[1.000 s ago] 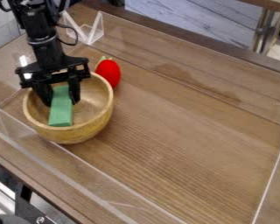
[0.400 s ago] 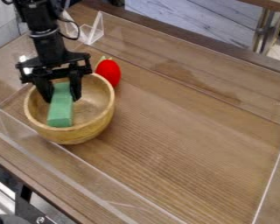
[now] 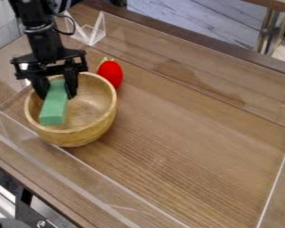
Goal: Remove the green stick from the brown bowl and put it on the table
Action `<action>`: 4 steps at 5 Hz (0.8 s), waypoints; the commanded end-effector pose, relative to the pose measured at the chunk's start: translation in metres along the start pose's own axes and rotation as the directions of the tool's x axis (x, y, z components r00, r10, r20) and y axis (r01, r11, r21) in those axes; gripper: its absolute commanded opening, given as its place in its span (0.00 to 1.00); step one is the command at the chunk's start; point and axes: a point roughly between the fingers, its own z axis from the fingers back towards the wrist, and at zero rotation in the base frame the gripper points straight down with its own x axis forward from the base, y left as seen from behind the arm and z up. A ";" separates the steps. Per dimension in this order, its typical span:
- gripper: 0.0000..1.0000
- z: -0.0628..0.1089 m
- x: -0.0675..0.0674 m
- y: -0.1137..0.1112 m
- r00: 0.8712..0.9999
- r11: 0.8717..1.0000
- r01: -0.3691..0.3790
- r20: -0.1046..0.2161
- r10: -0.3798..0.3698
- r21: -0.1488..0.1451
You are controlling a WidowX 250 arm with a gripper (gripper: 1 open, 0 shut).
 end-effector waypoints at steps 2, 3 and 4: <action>0.00 0.032 0.003 0.003 0.995 0.997 -0.073 0.067 0.075 -0.019; 0.00 0.043 -0.004 0.001 0.993 0.995 -0.095 0.068 0.097 -0.029; 0.00 0.054 -0.011 -0.009 0.997 0.999 -0.041 0.064 0.043 -0.031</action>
